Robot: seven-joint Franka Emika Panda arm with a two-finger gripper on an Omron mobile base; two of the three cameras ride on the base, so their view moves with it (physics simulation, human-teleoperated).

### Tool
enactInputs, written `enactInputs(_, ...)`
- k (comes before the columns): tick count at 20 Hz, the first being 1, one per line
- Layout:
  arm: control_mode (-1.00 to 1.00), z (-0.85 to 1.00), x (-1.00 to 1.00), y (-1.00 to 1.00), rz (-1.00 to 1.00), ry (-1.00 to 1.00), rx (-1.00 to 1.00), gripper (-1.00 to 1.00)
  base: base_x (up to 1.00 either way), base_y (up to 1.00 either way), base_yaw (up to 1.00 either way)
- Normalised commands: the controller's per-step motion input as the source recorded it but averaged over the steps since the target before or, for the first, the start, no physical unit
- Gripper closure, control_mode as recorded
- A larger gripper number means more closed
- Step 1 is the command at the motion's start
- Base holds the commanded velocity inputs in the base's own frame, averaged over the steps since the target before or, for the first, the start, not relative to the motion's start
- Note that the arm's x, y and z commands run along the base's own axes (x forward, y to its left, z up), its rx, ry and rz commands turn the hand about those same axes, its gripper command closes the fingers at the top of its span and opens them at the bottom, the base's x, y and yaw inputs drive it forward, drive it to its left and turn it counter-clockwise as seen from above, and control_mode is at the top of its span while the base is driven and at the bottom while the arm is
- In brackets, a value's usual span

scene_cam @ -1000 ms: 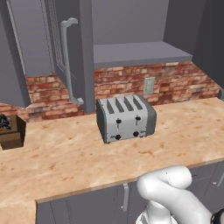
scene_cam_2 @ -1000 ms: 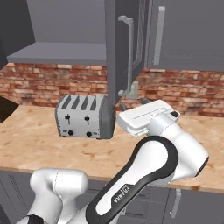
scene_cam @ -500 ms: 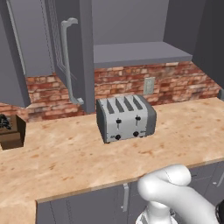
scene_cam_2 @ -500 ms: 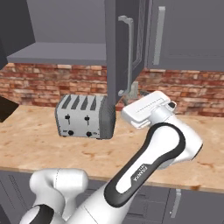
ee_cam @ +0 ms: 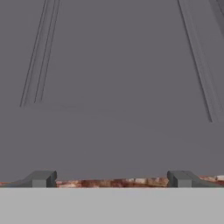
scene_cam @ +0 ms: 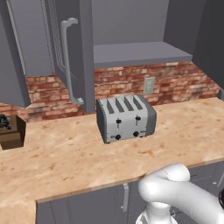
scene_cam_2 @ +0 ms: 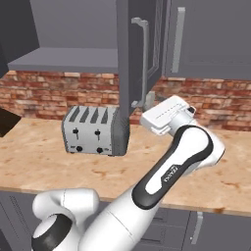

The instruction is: Close all open cabinet doors.

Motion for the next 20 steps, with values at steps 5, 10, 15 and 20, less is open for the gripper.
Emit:
enactInputs(5,-1.0,0.0,0.21,0.02,0.01,0.0,0.02,-1.0,0.0,0.0,0.0)
enactInputs(10,-1.0,0.0,0.09,0.19,0.0,0.0,0.0,-1.0,0.0,0.0,0.0)
enactInputs(15,-1.0,0.0,0.01,0.3,0.0,0.0,0.0,-1.0,0.0,0.0,0.0)
enactInputs(20,-1.0,0.0,0.0,0.32,-0.02,0.0,0.0,-1.0,0.0,0.0,0.0)
